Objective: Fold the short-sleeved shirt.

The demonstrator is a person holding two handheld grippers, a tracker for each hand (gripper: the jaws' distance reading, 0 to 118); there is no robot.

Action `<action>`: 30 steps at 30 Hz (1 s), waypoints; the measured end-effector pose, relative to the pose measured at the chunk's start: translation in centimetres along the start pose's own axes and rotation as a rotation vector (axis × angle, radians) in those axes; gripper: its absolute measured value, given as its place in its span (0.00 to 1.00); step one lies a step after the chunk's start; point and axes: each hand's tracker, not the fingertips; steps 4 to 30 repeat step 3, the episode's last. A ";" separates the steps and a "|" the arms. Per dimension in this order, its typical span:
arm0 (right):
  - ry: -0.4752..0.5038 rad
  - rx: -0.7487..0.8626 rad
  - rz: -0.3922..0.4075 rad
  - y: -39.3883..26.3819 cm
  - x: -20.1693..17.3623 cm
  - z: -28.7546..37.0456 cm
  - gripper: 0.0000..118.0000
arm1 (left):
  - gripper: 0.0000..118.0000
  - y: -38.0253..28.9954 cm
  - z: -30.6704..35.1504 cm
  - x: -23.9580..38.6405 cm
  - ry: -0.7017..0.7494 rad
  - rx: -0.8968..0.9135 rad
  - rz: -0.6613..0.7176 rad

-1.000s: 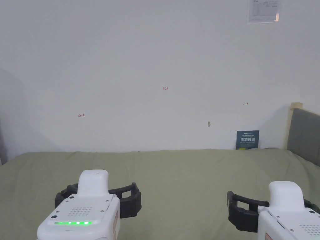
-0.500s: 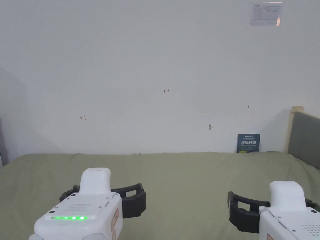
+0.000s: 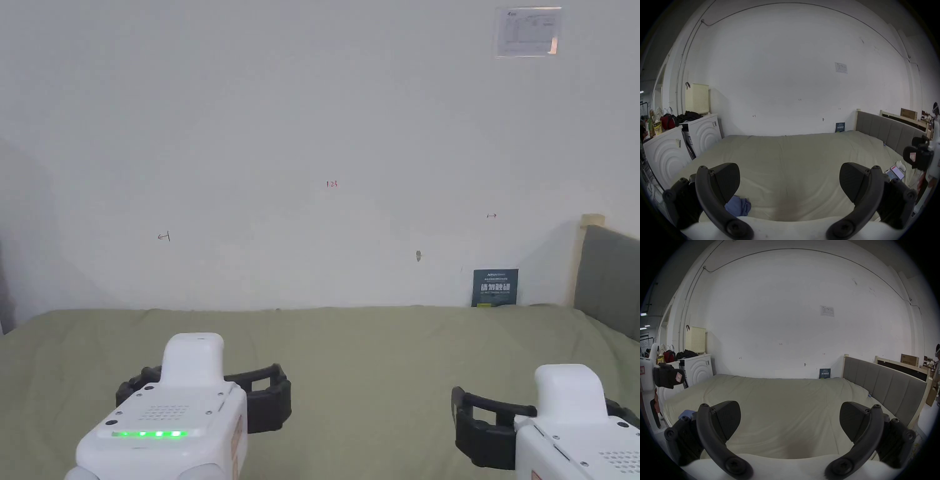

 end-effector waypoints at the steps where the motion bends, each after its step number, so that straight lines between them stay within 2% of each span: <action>1: -0.002 -0.001 0.001 0.0 0.0 0.0 1.00 | 1.00 0.1 0.1 -0.4 -0.030 -0.006 0.037; 30: -0.001 0.000 0.003 0.0 0.1 0.0 1.00 | 1.00 0.3 0.0 -0.8 -0.045 -0.032 0.064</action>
